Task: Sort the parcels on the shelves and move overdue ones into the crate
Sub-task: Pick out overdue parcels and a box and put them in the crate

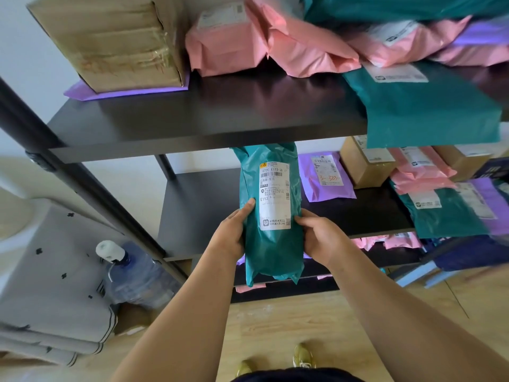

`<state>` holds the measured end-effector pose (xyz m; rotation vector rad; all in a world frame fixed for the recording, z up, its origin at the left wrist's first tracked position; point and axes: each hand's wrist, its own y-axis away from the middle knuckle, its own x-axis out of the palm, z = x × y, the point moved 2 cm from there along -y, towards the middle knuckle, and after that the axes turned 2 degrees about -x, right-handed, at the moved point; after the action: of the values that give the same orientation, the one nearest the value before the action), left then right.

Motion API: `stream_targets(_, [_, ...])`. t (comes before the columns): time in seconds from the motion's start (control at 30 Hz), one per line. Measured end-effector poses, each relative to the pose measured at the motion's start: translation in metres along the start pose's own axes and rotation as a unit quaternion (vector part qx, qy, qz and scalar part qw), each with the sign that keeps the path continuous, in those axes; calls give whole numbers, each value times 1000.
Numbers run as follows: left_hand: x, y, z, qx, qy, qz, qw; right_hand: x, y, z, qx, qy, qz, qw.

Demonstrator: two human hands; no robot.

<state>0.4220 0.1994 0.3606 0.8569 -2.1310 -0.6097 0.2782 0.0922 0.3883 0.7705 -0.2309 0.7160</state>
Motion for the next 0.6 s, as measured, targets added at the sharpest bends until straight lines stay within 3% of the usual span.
stream_targets(0.37, [-2,-4,4,-6,33,-26,999,-2,0,3,-9,13,15,1000])
stream_targets(0.6, [-1,-12,10,-27,39,-118,992,-18,1,-12,33,200,3,979])
